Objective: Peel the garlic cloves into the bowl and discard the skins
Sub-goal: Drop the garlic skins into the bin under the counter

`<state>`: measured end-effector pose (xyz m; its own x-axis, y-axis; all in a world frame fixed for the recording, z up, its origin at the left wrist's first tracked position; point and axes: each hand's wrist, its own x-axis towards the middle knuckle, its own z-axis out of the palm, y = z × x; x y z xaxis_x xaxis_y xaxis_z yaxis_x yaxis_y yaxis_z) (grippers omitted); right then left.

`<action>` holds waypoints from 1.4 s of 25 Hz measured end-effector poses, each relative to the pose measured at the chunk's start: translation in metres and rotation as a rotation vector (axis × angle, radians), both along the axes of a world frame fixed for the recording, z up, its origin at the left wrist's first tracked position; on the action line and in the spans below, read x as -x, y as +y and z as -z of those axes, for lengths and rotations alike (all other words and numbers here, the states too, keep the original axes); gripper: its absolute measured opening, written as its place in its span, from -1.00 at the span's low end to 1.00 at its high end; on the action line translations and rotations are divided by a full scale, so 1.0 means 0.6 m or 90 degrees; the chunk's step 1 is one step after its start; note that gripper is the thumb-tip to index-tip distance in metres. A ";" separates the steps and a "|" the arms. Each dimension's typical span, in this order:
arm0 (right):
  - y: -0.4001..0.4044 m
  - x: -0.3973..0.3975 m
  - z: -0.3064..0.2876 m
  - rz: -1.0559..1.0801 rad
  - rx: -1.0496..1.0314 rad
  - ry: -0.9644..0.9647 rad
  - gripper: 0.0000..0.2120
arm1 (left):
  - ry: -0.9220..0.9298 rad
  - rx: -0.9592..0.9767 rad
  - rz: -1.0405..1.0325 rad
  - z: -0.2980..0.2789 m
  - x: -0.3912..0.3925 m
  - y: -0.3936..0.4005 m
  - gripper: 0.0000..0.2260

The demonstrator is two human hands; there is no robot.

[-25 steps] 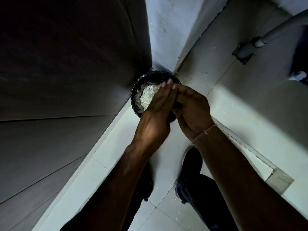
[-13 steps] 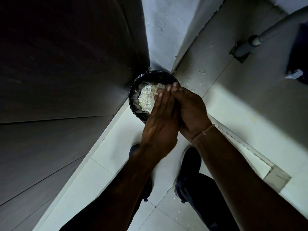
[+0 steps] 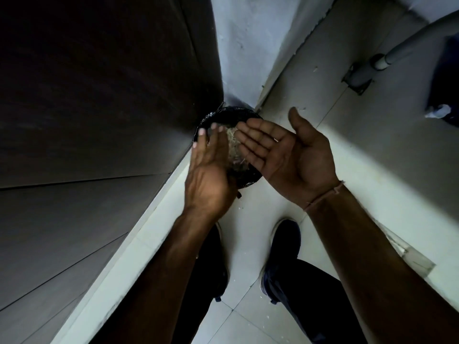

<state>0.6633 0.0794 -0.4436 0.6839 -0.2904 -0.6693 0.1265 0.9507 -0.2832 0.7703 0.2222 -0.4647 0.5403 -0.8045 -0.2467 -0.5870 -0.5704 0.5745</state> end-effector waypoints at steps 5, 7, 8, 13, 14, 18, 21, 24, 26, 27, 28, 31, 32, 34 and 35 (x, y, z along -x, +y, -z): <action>0.007 -0.004 0.014 0.011 -0.018 -0.027 -0.29 | 0.054 0.171 0.028 0.001 0.014 -0.025 -0.24; 0.013 -0.011 0.013 0.003 -0.018 -0.050 -0.32 | 0.027 0.179 0.163 0.001 0.033 -0.035 -0.29; 0.015 -0.013 0.009 -0.011 -0.002 -0.041 -0.33 | 0.031 0.146 0.160 0.002 0.030 -0.037 -0.26; 0.013 -0.015 -0.017 -0.023 0.155 0.044 -0.48 | 0.453 0.089 -0.312 -0.002 -0.020 -0.041 -0.36; 0.018 -0.018 -0.020 -0.018 0.269 0.100 -0.57 | 0.661 0.158 -0.431 -0.006 -0.025 -0.045 -0.43; 0.084 -0.021 -0.005 -0.146 1.178 0.280 -0.64 | 1.197 0.333 -0.509 -0.031 -0.052 -0.045 -0.29; 0.090 -0.010 0.009 -0.305 1.170 0.314 -0.57 | 1.215 0.345 -0.486 -0.048 -0.055 -0.050 -0.28; 0.080 -0.019 -0.001 -0.198 1.151 0.450 -0.60 | 1.228 0.338 -0.455 -0.043 -0.049 -0.046 -0.29; 0.088 -0.028 0.003 -0.214 1.291 0.383 -0.68 | 1.255 0.311 -0.417 -0.041 -0.052 -0.046 -0.30; 0.086 -0.027 0.007 -0.269 1.304 0.354 -0.70 | 1.257 0.296 -0.411 -0.040 -0.053 -0.045 -0.33; 0.080 -0.023 0.008 -0.331 1.261 0.375 -0.70 | 1.247 0.284 -0.404 -0.039 -0.054 -0.044 -0.38; 0.073 -0.013 0.012 -0.343 1.079 0.512 -0.70 | 1.118 0.240 -0.382 -0.034 -0.039 -0.047 -0.42; 0.080 -0.019 0.010 -0.288 1.005 0.466 -0.70 | 0.990 0.221 -0.376 -0.029 -0.025 -0.052 -0.44; 0.104 -0.049 0.004 -0.151 0.706 0.335 -0.67 | 0.689 0.174 -0.395 -0.023 0.006 -0.057 -0.57; 0.119 -0.066 -0.004 -0.098 0.522 0.270 -0.66 | 0.585 0.156 -0.423 -0.020 0.016 -0.057 -0.61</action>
